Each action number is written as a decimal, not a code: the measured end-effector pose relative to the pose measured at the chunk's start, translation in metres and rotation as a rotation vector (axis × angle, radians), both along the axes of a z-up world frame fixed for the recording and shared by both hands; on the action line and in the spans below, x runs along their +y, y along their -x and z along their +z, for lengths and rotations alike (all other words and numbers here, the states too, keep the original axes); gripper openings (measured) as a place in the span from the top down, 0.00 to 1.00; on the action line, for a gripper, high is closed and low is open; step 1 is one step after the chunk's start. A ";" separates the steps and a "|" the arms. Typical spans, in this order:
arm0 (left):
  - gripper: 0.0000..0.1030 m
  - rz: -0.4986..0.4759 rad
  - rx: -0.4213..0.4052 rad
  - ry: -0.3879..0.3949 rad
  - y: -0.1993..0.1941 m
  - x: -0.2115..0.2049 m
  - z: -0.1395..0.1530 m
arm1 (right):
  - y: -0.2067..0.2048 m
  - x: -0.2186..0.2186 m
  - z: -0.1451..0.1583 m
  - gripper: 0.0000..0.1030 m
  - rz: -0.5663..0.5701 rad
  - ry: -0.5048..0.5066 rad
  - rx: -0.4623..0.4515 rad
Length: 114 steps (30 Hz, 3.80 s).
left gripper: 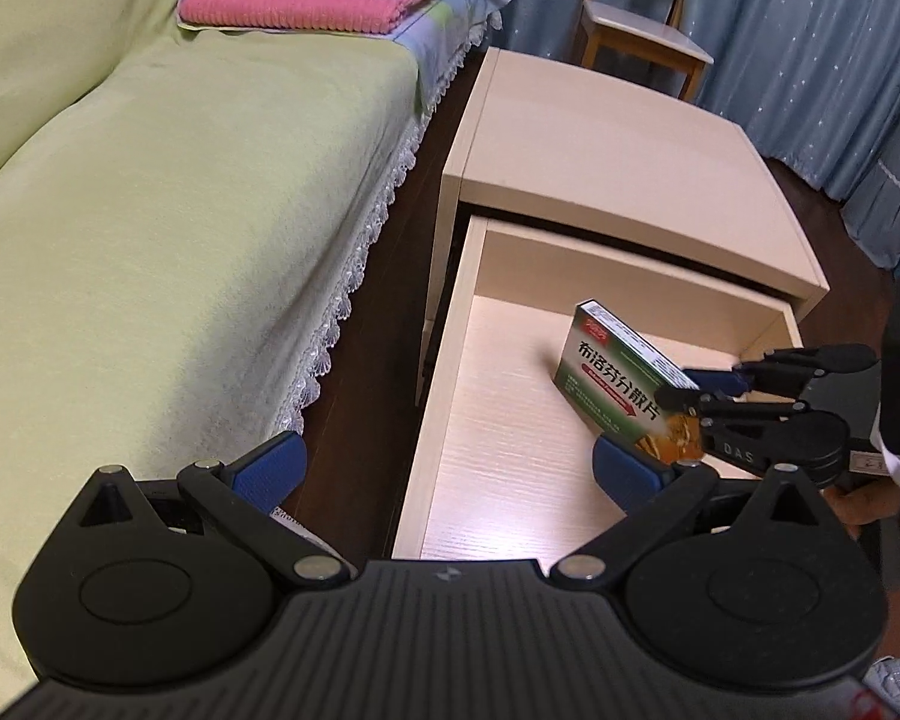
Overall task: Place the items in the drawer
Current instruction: 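Lift the green medicine box with the right gripper and carry it to the drawer, then lower the box into the drawer with the right gripper and release it, then push the box upright against the drawer side with the right gripper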
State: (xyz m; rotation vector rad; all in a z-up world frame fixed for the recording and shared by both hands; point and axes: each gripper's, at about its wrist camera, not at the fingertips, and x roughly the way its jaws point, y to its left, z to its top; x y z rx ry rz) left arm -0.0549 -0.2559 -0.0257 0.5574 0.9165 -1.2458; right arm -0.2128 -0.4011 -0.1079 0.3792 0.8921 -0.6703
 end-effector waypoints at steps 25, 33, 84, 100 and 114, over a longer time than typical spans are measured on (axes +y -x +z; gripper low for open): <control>0.01 -0.003 0.008 -0.044 -0.010 0.002 -0.019 | -0.047 -0.023 -0.007 0.70 -0.072 -0.359 -0.216; 0.01 -0.006 0.013 -0.048 -0.007 0.003 -0.019 | -0.016 -0.004 -0.005 0.67 0.216 -0.263 -0.145; 0.01 -0.297 -0.016 -0.061 0.024 -0.020 -0.039 | -0.072 -0.037 -0.086 0.87 0.301 -0.071 -0.042; 0.01 -0.284 -0.025 -0.075 0.023 -0.023 -0.042 | -0.076 -0.056 -0.075 0.88 0.204 -0.065 -0.116; 0.01 -0.263 -0.047 -0.067 0.025 -0.019 -0.039 | -0.048 -0.051 -0.058 0.88 0.240 -0.183 -0.152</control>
